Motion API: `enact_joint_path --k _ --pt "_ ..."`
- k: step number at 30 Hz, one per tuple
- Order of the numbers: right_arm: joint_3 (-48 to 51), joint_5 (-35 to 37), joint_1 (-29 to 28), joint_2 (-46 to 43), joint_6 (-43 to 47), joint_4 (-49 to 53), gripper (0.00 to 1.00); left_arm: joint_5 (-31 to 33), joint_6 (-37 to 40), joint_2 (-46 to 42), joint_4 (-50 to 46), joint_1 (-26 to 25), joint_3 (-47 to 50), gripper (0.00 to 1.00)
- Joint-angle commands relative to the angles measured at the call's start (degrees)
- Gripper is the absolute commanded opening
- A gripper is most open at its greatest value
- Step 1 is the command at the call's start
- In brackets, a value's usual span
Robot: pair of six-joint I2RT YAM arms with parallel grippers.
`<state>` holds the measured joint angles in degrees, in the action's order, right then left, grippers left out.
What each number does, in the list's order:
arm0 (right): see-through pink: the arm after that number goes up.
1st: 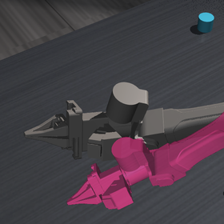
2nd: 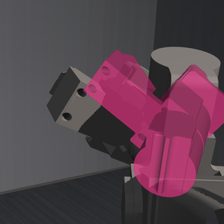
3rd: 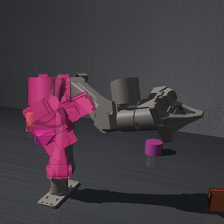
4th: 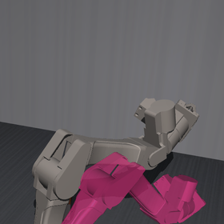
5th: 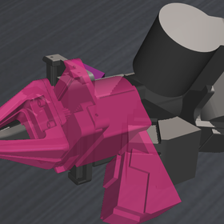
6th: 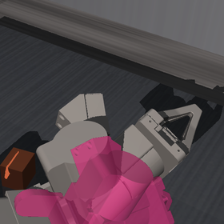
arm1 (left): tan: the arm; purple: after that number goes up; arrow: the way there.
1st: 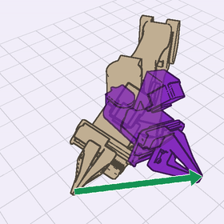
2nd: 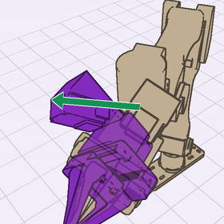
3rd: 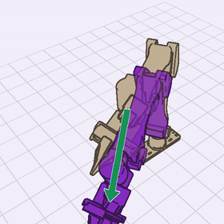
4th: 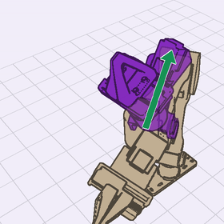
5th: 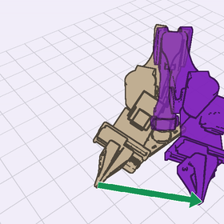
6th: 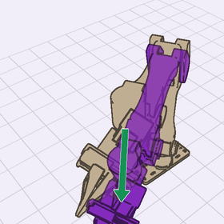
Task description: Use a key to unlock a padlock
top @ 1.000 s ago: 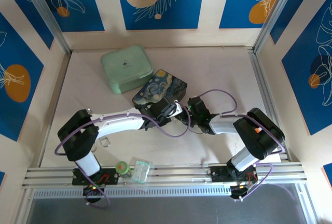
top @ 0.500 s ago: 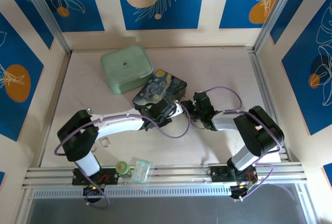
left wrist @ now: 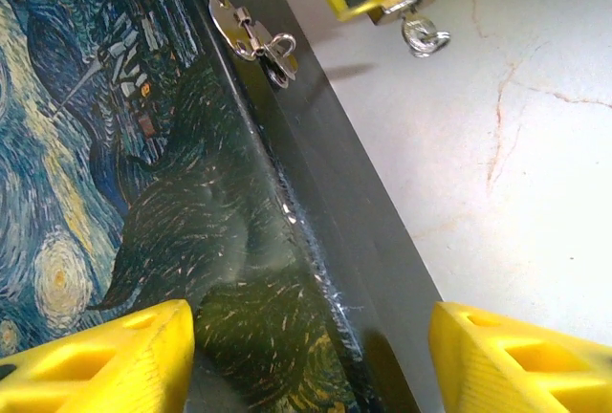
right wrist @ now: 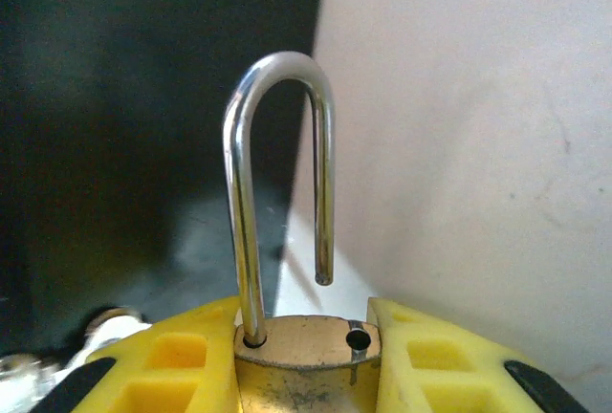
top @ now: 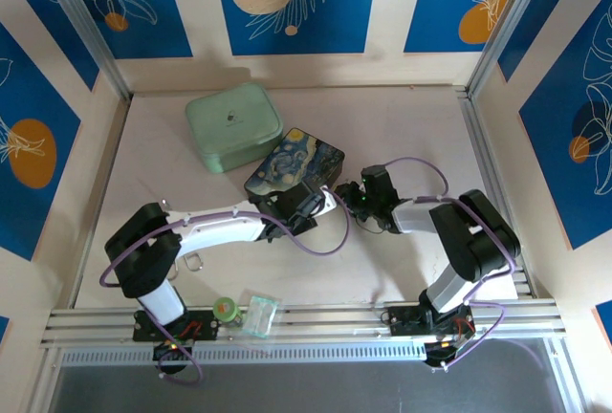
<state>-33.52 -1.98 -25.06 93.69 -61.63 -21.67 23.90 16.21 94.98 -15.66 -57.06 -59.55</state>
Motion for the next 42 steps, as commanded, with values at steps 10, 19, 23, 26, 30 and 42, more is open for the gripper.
enact_joint_path --k 10,19,23,26,30,42 --pt "-5.2 -5.1 1.0 -0.4 12.0 22.7 0.27 6.9 -9.2 -1.7 -8.8 -0.7 -1.1 0.86" --pt "-12.8 -12.7 5.8 1.2 21.0 41.4 0.31 9.8 -14.9 -2.8 -9.5 -1.5 -1.3 0.93" --pt "-19.0 -4.4 5.0 0.7 27.0 55.6 0.33 13.4 -19.9 -1.3 -13.5 -1.8 -2.4 1.0" --pt "-23.2 3.6 4.0 2.2 30.3 63.2 0.33 16.3 -24.5 -0.3 -15.2 -1.9 -2.2 1.0" --pt "-26.2 8.3 3.6 5.8 32.5 68.2 0.33 18.1 -31.1 1.9 -16.9 -1.7 -2.8 1.0" --pt "-27.7 15.9 2.8 8.1 33.6 74.0 0.38 20.2 -38.3 -6.1 -17.5 -0.9 5.2 1.0"
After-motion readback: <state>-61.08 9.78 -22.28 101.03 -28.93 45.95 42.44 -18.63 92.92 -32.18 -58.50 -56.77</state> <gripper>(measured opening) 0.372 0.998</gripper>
